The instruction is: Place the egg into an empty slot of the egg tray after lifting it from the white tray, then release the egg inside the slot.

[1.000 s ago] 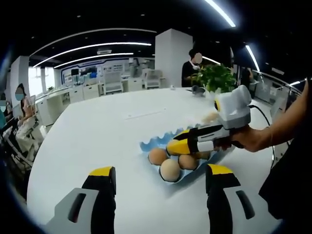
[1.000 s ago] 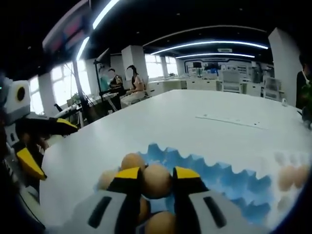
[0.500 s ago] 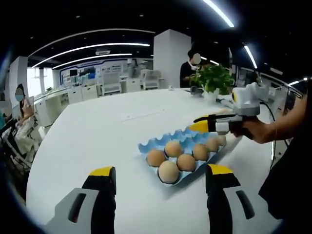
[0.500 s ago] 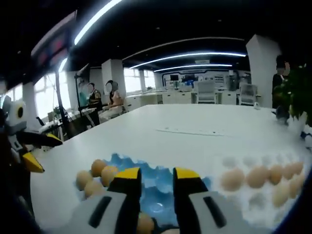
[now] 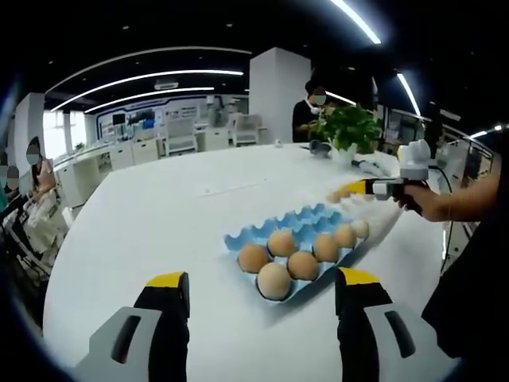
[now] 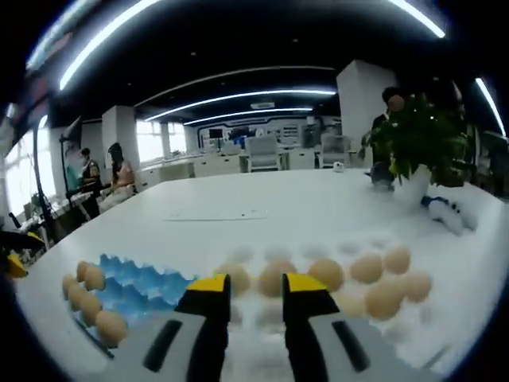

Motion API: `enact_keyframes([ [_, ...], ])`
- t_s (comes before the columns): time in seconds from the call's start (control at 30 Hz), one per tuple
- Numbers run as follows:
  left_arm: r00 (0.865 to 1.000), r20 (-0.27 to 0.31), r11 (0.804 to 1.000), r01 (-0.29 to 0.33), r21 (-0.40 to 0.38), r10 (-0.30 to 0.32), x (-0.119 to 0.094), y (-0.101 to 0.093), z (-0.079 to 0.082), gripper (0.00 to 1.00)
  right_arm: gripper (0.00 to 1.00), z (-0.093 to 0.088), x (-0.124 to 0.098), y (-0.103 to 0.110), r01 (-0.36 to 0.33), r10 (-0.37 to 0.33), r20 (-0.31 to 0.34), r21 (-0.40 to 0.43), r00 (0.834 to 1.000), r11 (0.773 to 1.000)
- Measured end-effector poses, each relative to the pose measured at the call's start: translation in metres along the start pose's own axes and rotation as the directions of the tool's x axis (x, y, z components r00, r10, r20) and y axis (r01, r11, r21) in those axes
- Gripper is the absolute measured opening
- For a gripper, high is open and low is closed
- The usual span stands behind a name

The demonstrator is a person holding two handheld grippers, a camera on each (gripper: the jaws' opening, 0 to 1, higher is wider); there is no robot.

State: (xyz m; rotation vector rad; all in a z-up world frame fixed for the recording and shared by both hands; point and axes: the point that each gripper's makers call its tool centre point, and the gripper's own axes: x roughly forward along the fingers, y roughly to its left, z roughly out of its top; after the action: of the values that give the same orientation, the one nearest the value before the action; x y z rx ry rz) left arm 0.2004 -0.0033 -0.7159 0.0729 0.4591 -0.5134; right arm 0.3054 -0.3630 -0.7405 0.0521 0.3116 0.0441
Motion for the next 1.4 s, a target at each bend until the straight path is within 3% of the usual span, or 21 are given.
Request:
enact_keyframes([
  [0.13, 1.0, -0.004, 1.0, -0.003, 0.002, 0.003, 0.0, 0.001, -0.001, 0.76, 0.28, -0.005, -0.003, -0.03, 0.073, -0.073, -0.011, 0.017, 0.997, 0.997],
  [0.37, 1.0, -0.008, 1.0, -0.003, 0.002, 0.003, 0.0, 0.0, 0.0, 0.76, 0.3, -0.018, -0.001, -0.052, 0.116, -0.116, -0.047, 0.006, 0.992, 0.993],
  [0.47, 1.0, -0.012, 1.0, -0.005, 0.001, 0.005, 0.0, 0.001, -0.001, 0.75, 0.28, -0.02, 0.0, -0.051, 0.111, -0.111, -0.051, -0.003, 0.993, 0.994],
  [0.6, 1.0, -0.011, 1.0, -0.009, -0.002, 0.009, -0.001, 0.001, -0.002, 0.76, 0.32, -0.015, -0.003, -0.048, 0.125, -0.125, -0.027, -0.007, 0.992, 0.992],
  [0.83, 1.0, -0.012, 1.0, -0.005, 0.003, 0.005, -0.001, 0.001, -0.001, 0.75, 0.31, -0.027, 0.002, -0.042, 0.088, -0.089, -0.074, -0.013, 0.993, 0.996],
  [0.93, 1.0, -0.012, 1.0, -0.007, 0.002, 0.007, -0.001, 0.001, -0.001, 0.75, 0.3, -0.042, 0.007, -0.041, 0.07, -0.074, -0.144, -0.03, 0.987, 0.997],
  [0.97, 1.0, -0.014, 1.0, -0.008, 0.001, 0.008, -0.001, 0.002, -0.002, 0.75, 0.3, -0.029, 0.009, -0.041, 0.063, -0.069, -0.069, -0.094, 0.995, 0.994],
  [1.0, 1.0, -0.014, 1.0, -0.009, -0.003, 0.009, -0.002, 0.002, -0.002, 0.76, 0.3, -0.037, 0.006, -0.038, 0.067, -0.073, -0.113, -0.062, 0.991, 0.996],
  [1.4, 1.0, -0.013, 1.0, -0.012, 0.003, 0.012, -0.003, 0.002, -0.002, 0.76, 0.26, -0.032, 0.006, -0.044, 0.05, -0.054, -0.089, -0.047, 0.995, 0.998],
])
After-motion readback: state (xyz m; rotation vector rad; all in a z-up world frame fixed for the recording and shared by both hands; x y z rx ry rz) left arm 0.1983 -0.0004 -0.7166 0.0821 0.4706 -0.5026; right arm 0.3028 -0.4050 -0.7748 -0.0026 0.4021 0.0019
